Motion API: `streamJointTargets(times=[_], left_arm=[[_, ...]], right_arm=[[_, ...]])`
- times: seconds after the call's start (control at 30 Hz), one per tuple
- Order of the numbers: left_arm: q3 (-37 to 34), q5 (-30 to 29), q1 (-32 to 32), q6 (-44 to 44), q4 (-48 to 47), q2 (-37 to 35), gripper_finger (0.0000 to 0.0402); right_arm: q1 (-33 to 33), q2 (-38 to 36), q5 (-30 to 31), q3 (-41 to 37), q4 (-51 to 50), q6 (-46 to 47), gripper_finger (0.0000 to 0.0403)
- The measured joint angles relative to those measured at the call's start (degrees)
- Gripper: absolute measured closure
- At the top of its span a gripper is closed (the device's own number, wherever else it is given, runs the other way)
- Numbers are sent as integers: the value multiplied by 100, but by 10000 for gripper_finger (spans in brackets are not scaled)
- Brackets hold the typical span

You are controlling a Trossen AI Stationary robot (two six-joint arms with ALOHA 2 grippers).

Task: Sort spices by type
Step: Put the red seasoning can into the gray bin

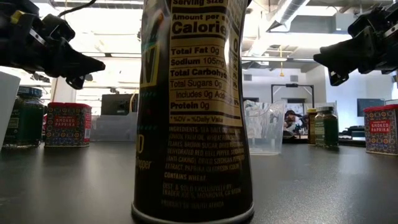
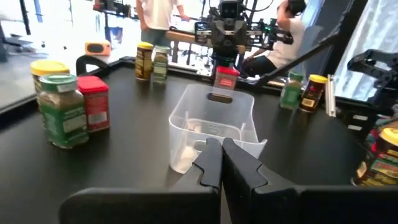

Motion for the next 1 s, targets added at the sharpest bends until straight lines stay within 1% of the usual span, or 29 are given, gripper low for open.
streamJointTargets(times=[0.1,0.17,0.27,0.37,0.5,0.6,0.63,0.73,0.8,0.9,1.0], left_arm=[[0,-8,-2,28,-17,48,396],[0,-8,-2,156,-17,98,382],[0,-10,-2,355,-20,205,349],[0,-12,-2,367,-20,306,309],[0,-8,-7,50,-22,367,262],[0,-8,-7,-132,-26,369,239],[0,-5,-7,-148,-26,369,236],[14,-6,-7,-556,14,369,231],[142,-149,-7,-661,-38,375,232],[501,-533,-7,-748,-515,505,240],[1061,-852,-7,-676,-843,845,249]], right_arm=[[0,0,-1,1,0,0,271],[-2,0,-1,-1,0,0,271],[0,0,-1,0,2,0,271],[0,0,-1,0,2,0,271],[0,0,0,-1,4,0,271],[0,0,-1,-1,5,0,271],[0,0,0,-1,7,0,271],[0,0,1,-1,9,0,271],[0,0,-1,-1,11,0,271],[0,0,-1,1,13,0,271],[0,0,-1,-1,13,0,271]])
